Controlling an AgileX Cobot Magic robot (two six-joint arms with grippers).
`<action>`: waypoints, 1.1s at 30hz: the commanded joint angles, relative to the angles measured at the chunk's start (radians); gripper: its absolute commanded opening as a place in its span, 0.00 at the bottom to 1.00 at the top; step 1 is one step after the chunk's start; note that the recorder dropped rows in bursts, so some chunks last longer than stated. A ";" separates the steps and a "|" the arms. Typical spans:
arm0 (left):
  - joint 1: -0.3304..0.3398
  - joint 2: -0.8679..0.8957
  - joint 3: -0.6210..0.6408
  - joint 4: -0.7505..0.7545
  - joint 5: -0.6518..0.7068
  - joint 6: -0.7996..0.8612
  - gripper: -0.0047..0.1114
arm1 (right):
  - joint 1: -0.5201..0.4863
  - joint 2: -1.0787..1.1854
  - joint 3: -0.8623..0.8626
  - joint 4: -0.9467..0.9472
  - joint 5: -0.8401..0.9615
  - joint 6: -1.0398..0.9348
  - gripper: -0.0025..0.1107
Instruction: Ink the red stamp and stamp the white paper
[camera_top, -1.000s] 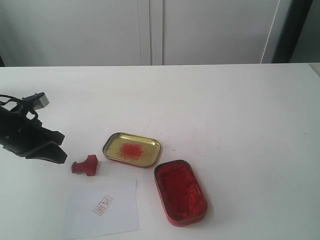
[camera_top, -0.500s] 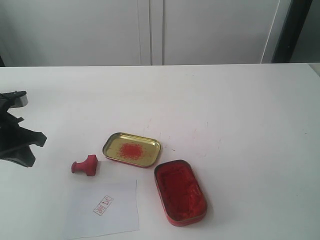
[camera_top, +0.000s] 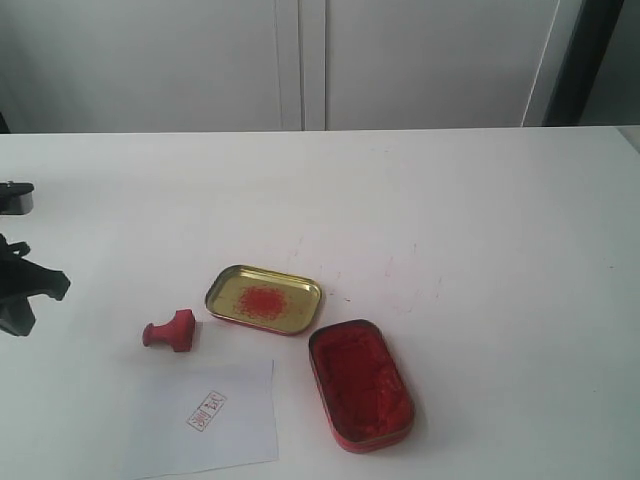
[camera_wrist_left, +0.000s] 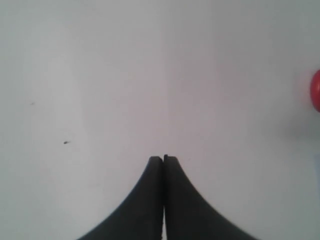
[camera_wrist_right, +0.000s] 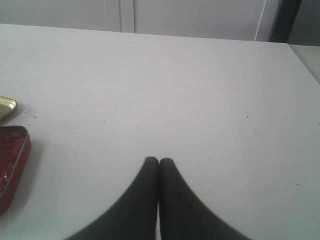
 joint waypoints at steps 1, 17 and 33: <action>0.003 -0.025 0.000 0.002 0.039 -0.006 0.04 | -0.005 -0.005 0.004 -0.003 -0.015 0.001 0.02; 0.003 -0.305 0.130 0.002 0.089 0.005 0.04 | -0.005 -0.005 0.004 -0.003 -0.015 0.001 0.02; 0.003 -0.741 0.344 -0.013 0.147 -0.001 0.04 | -0.005 -0.005 0.004 -0.003 -0.015 0.001 0.02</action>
